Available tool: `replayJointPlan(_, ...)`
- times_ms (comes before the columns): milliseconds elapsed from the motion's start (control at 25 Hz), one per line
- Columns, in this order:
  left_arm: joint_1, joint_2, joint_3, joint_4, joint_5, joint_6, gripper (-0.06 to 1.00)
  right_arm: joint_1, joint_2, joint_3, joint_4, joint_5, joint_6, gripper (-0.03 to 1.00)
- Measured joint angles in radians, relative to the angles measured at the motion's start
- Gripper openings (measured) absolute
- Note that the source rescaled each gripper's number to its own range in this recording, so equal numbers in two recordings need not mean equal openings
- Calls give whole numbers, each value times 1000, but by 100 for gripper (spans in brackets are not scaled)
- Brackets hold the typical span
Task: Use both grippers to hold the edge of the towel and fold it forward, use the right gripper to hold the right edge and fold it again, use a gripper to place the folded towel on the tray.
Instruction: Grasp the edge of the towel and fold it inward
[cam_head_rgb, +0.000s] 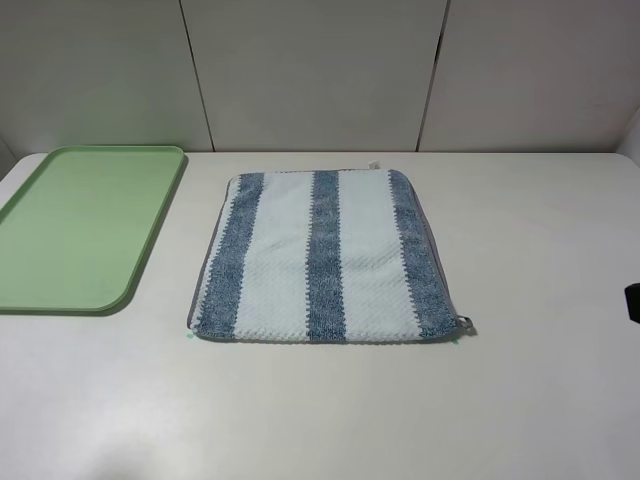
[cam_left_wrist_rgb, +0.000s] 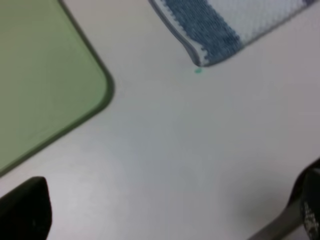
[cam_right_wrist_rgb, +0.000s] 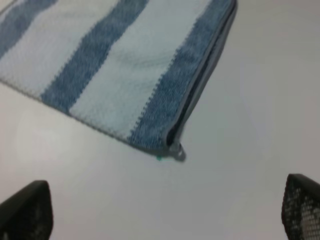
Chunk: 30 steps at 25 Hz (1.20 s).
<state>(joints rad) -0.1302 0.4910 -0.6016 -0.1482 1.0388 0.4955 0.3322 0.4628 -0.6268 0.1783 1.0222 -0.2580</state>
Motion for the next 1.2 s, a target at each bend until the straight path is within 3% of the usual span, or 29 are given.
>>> replayJointPlan(360,-114,177,0,0,-4,114,99,150,172,-4,-139,-4,-25,100)
replayJointPlan(720,-223,342,0,4,-87,351,99,251,294,-4,-226,-11,-58,100)
replayJointPlan(960,-294,435,0,69,-190,481,99,270,380,-4,-256,-26,-129,100)
replayJointPlan(1200,-297,466,0,179,-313,549,99,270,473,-4,-277,-87,-240,100)
